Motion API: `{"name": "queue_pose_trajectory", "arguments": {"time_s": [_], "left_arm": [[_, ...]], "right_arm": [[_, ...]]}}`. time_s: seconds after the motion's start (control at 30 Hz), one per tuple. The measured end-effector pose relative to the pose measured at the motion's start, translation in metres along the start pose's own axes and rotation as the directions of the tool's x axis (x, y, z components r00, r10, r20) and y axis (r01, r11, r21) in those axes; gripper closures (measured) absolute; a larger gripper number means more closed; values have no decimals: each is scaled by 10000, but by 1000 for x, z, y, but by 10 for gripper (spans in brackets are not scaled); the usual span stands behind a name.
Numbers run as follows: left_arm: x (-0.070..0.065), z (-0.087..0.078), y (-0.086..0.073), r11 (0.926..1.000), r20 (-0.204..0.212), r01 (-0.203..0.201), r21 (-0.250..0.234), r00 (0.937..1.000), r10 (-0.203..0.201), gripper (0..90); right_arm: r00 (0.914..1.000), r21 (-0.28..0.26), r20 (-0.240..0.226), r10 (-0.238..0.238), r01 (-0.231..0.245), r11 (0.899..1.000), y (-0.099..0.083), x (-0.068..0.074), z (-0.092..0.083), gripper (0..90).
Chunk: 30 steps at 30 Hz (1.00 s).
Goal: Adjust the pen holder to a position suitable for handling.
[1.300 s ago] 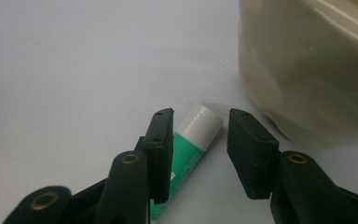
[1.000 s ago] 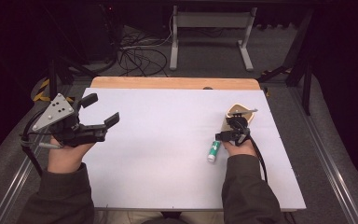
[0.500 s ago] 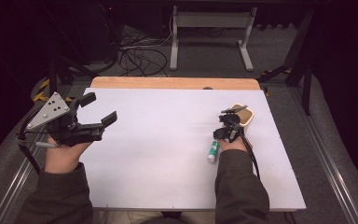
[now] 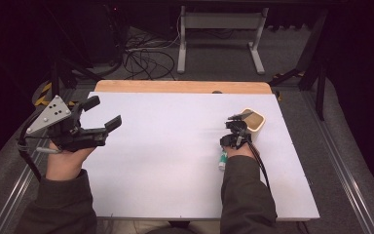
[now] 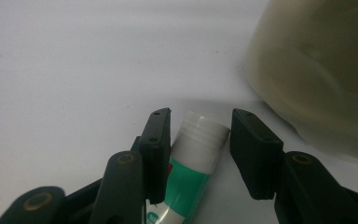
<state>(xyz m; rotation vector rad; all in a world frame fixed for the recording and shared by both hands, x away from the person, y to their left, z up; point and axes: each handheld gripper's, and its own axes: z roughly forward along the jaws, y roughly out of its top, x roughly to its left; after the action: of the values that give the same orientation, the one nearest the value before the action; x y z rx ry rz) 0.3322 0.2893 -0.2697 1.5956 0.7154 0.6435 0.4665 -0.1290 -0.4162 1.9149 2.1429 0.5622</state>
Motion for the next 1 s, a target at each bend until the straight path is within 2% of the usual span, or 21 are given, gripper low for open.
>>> {"name": "queue_pose_trajectory", "arguments": {"time_s": [0.27, 0.4, 0.53, 0.67, 0.8, 1.0], "left_arm": [[-1, 0, 0, 10000, -3, -31, 20, 10000, 31, 99], [0, 0, -1, 10000, -35, -22, 28, 10000, 22, 99], [-2, 1, -1, 10000, -47, -45, 9, 10000, 45, 99], [-4, 2, -2, 9999, -24, -123, -5, 9999, 123, 101], [-5, 3, -3, 9999, -40, -167, 33, 9999, 167, 102], [-5, 3, -5, 9998, -91, -183, -20, 9998, 183, 104]], "right_arm": [[9998, 128, -180, -21, 23, 9999, 0, 2, 9, 610], [9998, 13, -117, -139, 139, 9999, 1, 2, 10, 629], [9989, -61, 17, -467, 467, 9989, 2, 4, 10, 655], [9971, -93, -123, -746, 745, 9972, 2, 4, 10, 656], [9939, -416, -356, -1041, 1026, 9938, 1, 5, 3, 657], [9880, -1196, -657, -1397, 1312, 9841, 1, 3, -11, 657]]}}
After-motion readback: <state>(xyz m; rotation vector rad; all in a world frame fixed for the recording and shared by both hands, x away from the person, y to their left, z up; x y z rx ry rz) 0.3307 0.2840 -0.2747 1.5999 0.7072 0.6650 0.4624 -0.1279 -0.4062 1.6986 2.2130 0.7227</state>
